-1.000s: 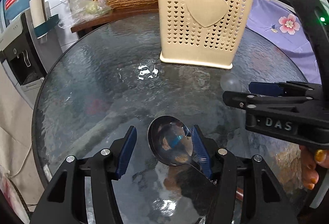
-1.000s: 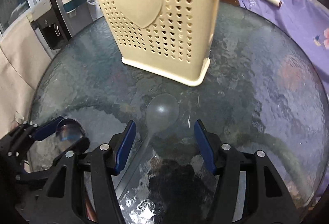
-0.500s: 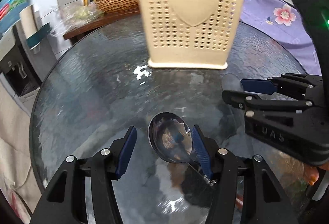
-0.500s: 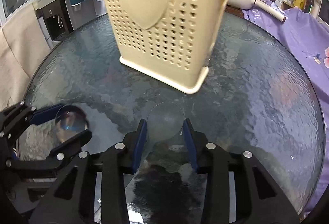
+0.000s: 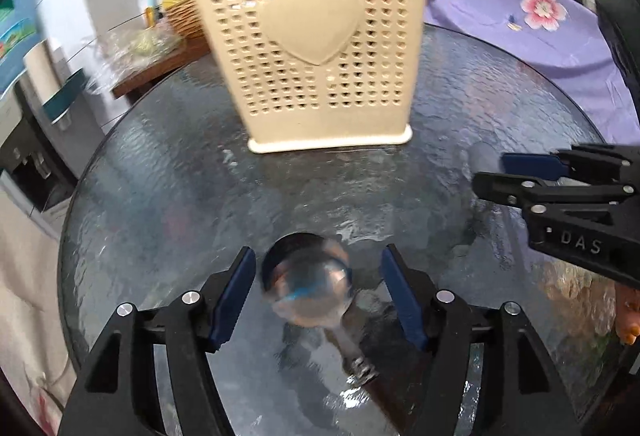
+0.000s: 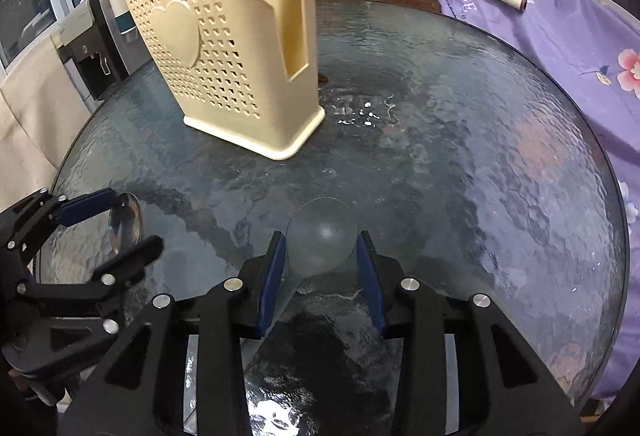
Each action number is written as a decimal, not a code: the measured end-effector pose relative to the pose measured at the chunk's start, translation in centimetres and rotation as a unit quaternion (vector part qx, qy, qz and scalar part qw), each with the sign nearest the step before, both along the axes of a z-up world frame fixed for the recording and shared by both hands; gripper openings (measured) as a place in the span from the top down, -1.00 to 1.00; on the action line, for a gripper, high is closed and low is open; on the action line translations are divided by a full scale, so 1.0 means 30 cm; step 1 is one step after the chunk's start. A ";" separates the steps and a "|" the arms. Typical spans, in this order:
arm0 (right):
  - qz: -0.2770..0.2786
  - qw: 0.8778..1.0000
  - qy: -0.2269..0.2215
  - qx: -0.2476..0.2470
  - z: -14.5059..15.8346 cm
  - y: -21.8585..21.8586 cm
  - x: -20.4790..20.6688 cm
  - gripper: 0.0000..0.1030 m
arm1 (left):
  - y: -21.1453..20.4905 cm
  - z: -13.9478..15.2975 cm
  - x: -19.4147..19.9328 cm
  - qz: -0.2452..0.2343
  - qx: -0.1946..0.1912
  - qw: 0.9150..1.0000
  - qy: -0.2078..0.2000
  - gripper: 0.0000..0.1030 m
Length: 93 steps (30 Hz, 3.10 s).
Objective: Organize utensils
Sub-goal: 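Grasp another brown-handled metal spoon with the left tool while the right tool grasps a clear plastic spoon, then lift both spoons and carry them above the holder with both tools, then lower the spoons into the holder and open both tools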
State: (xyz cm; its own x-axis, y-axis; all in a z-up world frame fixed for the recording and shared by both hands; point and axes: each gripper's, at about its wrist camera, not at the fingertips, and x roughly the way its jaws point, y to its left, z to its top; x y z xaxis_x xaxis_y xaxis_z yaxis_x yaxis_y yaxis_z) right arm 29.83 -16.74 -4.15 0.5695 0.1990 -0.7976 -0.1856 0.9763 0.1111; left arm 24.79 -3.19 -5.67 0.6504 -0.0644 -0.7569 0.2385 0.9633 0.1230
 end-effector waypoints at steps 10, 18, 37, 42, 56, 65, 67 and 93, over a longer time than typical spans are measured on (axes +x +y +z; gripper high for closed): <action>0.004 1.000 -0.012 -0.011 0.016 0.034 -0.036 0.27 | -0.012 -0.003 -0.013 0.051 0.002 0.999 0.005 -0.14; 0.006 1.000 -0.016 -0.008 0.024 0.042 -0.054 0.27 | -0.024 0.001 0.029 0.051 -0.009 0.999 0.012 0.10; 0.021 0.994 -0.100 0.029 0.207 -0.026 -0.126 0.27 | -0.003 0.215 -0.056 -0.007 -0.085 0.993 -0.081 0.11; 0.036 0.992 -0.122 0.021 0.256 -0.022 -0.161 0.27 | 0.004 0.252 -0.082 -0.021 -0.102 0.990 -0.100 0.11; 0.052 0.986 -0.156 -0.001 0.338 -0.004 -0.220 0.28 | 0.011 0.313 -0.114 -0.033 -0.116 0.983 -0.141 0.11; 0.054 0.984 -0.170 -0.001 0.402 -0.007 -0.213 0.28 | 0.018 0.375 -0.120 -0.036 -0.118 0.979 -0.163 0.11; 0.053 0.984 -0.173 -0.003 0.416 -0.004 -0.210 0.28 | 0.023 0.392 -0.118 -0.037 -0.123 0.978 -0.164 0.11; -0.007 0.961 -0.278 -0.016 0.822 0.020 0.024 0.28 | 0.096 0.845 0.042 0.016 -0.133 0.946 -0.294 0.11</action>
